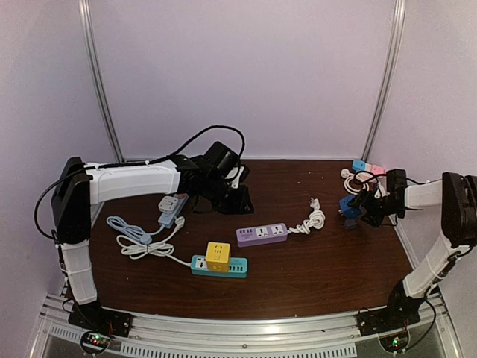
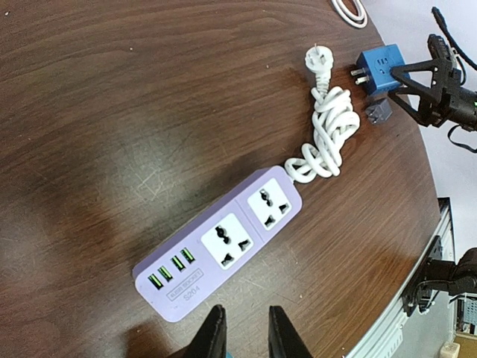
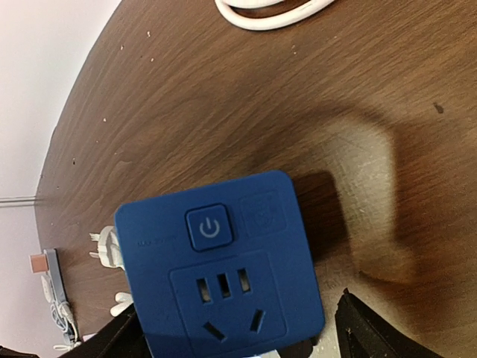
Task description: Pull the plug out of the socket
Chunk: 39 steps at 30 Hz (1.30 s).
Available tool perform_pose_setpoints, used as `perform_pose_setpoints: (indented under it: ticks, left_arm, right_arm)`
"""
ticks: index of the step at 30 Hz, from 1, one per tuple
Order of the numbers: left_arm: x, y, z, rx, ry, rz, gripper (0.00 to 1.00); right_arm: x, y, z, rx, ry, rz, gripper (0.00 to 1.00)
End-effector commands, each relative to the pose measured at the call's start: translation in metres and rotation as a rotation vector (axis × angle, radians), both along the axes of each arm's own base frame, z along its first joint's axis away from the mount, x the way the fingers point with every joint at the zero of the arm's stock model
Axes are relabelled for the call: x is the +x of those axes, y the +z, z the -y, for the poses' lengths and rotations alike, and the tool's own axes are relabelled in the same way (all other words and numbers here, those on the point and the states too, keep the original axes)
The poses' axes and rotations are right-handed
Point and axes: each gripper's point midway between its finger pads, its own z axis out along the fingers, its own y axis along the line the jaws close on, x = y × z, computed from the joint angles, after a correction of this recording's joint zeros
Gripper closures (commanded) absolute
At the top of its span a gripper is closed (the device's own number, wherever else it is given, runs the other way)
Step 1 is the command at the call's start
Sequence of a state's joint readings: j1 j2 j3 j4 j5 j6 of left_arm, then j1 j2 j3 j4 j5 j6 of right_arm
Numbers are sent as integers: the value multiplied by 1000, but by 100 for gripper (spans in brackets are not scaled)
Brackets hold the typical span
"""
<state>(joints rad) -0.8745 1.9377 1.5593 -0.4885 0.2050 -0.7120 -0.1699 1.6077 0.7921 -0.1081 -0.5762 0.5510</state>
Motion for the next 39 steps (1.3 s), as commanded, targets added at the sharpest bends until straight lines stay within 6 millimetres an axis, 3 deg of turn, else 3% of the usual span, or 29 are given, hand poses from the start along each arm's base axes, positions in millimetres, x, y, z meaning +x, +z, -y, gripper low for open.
perform_pose_setpoints:
  ticks: [1, 16, 23, 28, 33, 39]
  left_arm:
    - [4, 17, 2, -38, 7, 45, 79]
    - [2, 14, 1, -35, 4, 42, 79]
    - [2, 15, -6, -27, 13, 51, 79]
    - [2, 13, -30, -8, 43, 52, 77]
    - [-6, 10, -70, 23, 92, 55, 75]
    - [-33, -13, -119, 95, 131, 17, 74]
  right_arm:
    - [-10, 8, 17, -91, -50, -7, 16]
    - [-8, 15, 41, -227, -98, -36, 31]
    - [-14, 28, 32, -295, -64, -30, 31]
    - [-23, 38, 1, -371, 11, -16, 31]
    - [-36, 47, -59, -441, 171, 20, 31]
    - [-49, 64, -139, -472, 383, 91, 31]
